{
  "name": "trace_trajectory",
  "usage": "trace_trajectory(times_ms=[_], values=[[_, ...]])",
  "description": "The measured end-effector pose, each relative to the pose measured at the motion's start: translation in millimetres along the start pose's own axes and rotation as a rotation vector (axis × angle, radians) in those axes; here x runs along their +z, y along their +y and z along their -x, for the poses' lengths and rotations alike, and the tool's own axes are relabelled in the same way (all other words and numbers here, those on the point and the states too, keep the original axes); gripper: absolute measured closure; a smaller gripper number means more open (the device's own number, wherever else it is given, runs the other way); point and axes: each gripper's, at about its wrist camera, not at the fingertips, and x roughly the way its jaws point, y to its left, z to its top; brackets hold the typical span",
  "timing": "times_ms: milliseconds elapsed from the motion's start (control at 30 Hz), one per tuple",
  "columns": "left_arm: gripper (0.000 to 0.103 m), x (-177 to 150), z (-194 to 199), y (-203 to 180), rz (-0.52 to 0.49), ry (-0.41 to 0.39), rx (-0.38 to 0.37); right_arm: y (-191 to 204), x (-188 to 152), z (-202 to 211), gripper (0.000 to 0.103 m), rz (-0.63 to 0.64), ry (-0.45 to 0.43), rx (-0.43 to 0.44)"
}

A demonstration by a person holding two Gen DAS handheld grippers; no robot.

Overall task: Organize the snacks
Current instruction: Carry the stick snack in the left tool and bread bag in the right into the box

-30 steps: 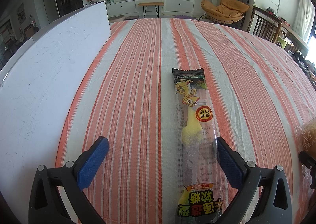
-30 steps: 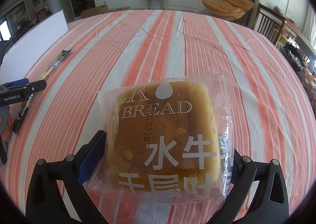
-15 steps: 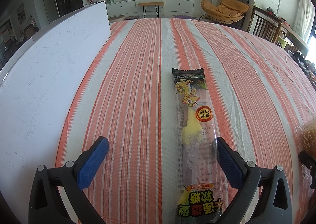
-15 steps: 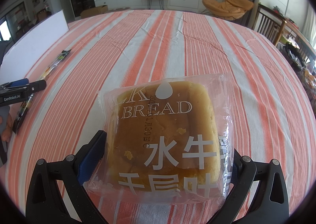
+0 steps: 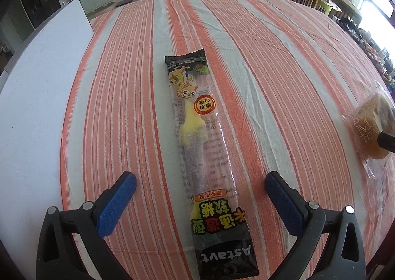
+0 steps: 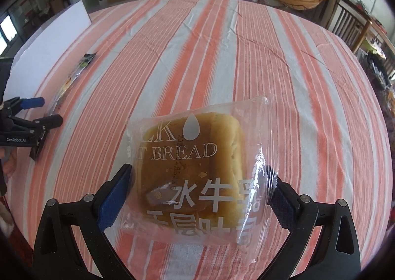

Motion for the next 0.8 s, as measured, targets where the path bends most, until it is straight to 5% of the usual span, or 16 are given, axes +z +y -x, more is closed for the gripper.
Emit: trace_trajectory(times_ms=[167, 267, 367, 400, 533, 800], values=[[0.002, -3.8, 2.8, -7.7, 0.034, -0.009, 0.011, 7.4, 16.4, -1.2, 0.002, 0.048, 0.097, 0.014], [0.014, -9.8, 9.2, -13.7, 0.022, -0.039, 0.006, 25.0, 15.1, -25.4, 0.002, 0.189, 0.188, -0.05], [0.063, -13.4, 20.3, -19.4, -0.012, -0.066, 0.014, 22.9, 12.2, -31.2, 0.005, 0.17, 0.196, -0.047], [0.079, -13.8, 21.9, -18.3, -0.011, -0.063, 0.005, 21.0, 11.0, -26.8, 0.018, 0.152, 0.185, -0.032], [0.092, -28.5, 33.6, 1.0, 0.084, -0.093, -0.09, 8.6, 5.8, 9.9, 0.028, 0.072, 0.11, 0.014], [0.092, -66.2, 85.7, 24.2, 0.275, -0.208, -0.317, 3.0, -22.9, 30.5, 0.028, 0.004, 0.076, 0.048]])
